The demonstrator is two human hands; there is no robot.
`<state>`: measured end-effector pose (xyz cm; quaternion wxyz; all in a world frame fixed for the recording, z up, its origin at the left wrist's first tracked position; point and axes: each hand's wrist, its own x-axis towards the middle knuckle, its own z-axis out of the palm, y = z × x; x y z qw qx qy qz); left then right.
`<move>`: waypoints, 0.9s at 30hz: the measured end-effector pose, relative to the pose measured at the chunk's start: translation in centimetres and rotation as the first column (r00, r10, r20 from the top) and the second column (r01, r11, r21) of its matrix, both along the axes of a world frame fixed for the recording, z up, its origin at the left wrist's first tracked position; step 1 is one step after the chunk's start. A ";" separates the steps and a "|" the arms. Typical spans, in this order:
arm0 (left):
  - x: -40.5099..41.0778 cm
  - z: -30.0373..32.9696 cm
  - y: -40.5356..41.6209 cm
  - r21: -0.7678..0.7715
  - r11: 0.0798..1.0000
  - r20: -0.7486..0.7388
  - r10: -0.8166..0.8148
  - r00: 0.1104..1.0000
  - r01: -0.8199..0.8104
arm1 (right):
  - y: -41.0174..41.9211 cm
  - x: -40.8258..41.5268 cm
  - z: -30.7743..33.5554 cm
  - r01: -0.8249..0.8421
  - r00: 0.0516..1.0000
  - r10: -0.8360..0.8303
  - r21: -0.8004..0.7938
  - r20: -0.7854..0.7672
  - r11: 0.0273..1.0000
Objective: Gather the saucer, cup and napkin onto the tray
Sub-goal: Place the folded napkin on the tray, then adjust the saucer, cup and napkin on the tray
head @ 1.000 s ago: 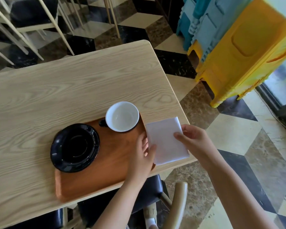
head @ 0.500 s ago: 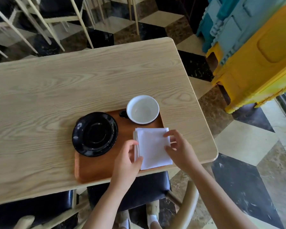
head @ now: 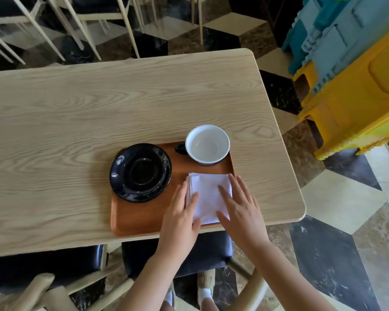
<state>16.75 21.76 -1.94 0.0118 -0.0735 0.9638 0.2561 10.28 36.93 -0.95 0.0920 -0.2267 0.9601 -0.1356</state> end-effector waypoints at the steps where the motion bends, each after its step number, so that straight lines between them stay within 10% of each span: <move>1: 0.2 -0.2 0.1 -0.023 0.999 -0.001 -0.030 1.000 0.030 | 0.2 0.2 -0.4 -0.047 0.999 0.047 0.023 -0.019 0.999; 13: 0.9 0.4 -1.1 -0.236 0.958 0.080 -0.149 0.986 0.163 | -1.2 1.2 -0.4 -0.041 0.997 0.046 0.088 -0.058 0.995; 27: 4.7 1.3 -11.9 -0.377 0.926 0.200 0.078 0.977 0.003 | -11.3 0.2 0.4 -0.344 0.938 0.345 0.030 -0.022 0.938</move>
